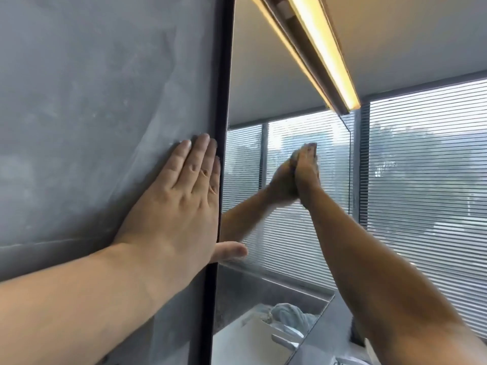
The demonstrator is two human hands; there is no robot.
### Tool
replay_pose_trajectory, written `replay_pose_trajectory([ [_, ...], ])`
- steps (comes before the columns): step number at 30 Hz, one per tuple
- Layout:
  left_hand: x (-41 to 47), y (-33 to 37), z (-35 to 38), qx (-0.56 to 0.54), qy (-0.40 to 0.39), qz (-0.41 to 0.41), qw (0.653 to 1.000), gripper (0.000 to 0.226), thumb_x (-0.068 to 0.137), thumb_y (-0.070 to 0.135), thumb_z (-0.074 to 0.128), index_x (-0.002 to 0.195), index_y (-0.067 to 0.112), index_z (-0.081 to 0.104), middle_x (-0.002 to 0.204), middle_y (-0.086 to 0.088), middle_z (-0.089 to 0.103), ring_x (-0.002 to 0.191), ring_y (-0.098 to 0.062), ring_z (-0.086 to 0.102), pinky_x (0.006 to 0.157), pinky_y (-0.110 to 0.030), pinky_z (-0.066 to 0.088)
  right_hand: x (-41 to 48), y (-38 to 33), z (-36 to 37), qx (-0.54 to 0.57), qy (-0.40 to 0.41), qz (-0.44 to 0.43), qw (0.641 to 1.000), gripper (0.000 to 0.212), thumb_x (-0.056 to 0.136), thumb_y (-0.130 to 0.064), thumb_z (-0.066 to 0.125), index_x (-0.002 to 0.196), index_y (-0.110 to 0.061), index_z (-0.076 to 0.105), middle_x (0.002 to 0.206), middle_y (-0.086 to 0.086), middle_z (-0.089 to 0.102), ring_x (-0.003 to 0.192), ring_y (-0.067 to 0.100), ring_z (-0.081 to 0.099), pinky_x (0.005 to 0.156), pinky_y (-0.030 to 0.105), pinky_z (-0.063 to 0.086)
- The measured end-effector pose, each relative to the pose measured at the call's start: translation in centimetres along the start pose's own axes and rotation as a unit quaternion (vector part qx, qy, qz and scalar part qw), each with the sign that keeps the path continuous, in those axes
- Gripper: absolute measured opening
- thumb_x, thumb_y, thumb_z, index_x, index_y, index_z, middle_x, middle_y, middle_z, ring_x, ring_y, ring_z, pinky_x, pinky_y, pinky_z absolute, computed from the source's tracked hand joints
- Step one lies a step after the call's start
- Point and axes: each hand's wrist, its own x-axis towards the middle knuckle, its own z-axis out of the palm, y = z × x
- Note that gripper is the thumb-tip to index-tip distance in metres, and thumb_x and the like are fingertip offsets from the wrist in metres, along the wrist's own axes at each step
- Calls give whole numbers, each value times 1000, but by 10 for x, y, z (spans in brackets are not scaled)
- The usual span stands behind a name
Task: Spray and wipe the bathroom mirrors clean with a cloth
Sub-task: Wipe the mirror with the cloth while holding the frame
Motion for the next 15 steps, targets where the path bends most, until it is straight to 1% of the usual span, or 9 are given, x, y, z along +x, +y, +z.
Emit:
replay_pose_trajectory([
  [1, 2, -1, 1, 2, 10, -3, 1000, 120, 73, 80, -32, 134, -23, -37, 139, -47, -45, 139, -56, -39, 122, -60, -14, -22, -48, -1, -23, -34, -78, 996, 85, 88, -65, 12, 162, -26, 28, 168, 3, 24, 155, 22, 21, 129, 49, 12],
  [2, 3, -1, 1, -1, 20, -5, 1000, 119, 74, 80, -31, 134, -23, -37, 139, -47, -45, 138, -57, -39, 121, -60, -15, -41, -87, 0, -33, -47, -166, 984, 87, 92, -62, 12, 166, -17, 17, 173, 5, 13, 159, 22, 10, 130, 47, 7],
  [5, 5, -2, 0, -4, 36, 0, 999, 121, 77, 83, -16, 133, -22, -40, 137, -46, -47, 136, -57, -42, 119, -60, -22, -74, -159, 10, -18, -48, -286, 957, 73, 101, -56, 13, 166, -24, 5, 175, -1, -2, 161, 16, -8, 129, 39, -8],
  [8, 0, -5, 5, 11, 74, -4, 997, 114, 81, 78, -28, 137, -21, -36, 141, -45, -46, 138, -56, -41, 119, -61, -23, -86, -175, 16, -20, -76, -370, 926, 66, 105, -50, 11, 165, -27, 2, 174, -4, -7, 159, 12, -14, 128, 34, -13],
  [9, 0, -8, 10, 4, 97, -6, 995, 113, 82, 76, -31, 141, -21, -31, 145, -45, -41, 141, -55, -38, 120, -61, -21, -84, -173, 12, -19, -70, -376, 924, 64, 106, -50, 12, 166, -26, 5, 174, -4, -4, 159, 10, -12, 129, 33, -11],
  [10, 1, -11, 15, 4, 125, 1, 992, 115, 84, 75, -27, 145, -22, -22, 150, -45, -32, 146, -53, -31, 122, -61, -16, -76, -166, 11, -25, -59, -379, 923, 64, 107, -50, 14, 166, -25, 9, 174, -4, 0, 160, 9, -9, 129, 33, -9],
  [11, 3, -13, 20, 8, 147, 10, 989, 116, 88, 76, -16, 148, -23, -10, 156, -44, -20, 151, -51, -19, 124, -60, -8, -66, -156, 10, -27, -56, -368, 928, 64, 107, -50, 17, 165, -23, 12, 174, -3, 4, 160, 9, -5, 130, 34, -6],
  [13, 5, -16, 29, -24, 197, 36, 980, 104, 97, 69, 13, 151, -21, 15, 161, -40, 6, 155, -47, 6, 126, -59, 10, -41, -132, 7, -21, -38, -293, 955, 64, 107, -47, 20, 166, -23, 14, 174, -3, 9, 160, 12, 3, 130, 38, 0],
  [15, 8, -20, 30, -53, 244, 41, 967, 91, 100, 59, 26, 150, -17, 26, 160, -37, 18, 153, -45, 19, 124, -59, 18, -20, -100, 5, -1, -12, -196, 981, 62, 107, -44, 21, 166, -26, 13, 174, -4, 9, 160, 13, 7, 130, 41, 4],
])
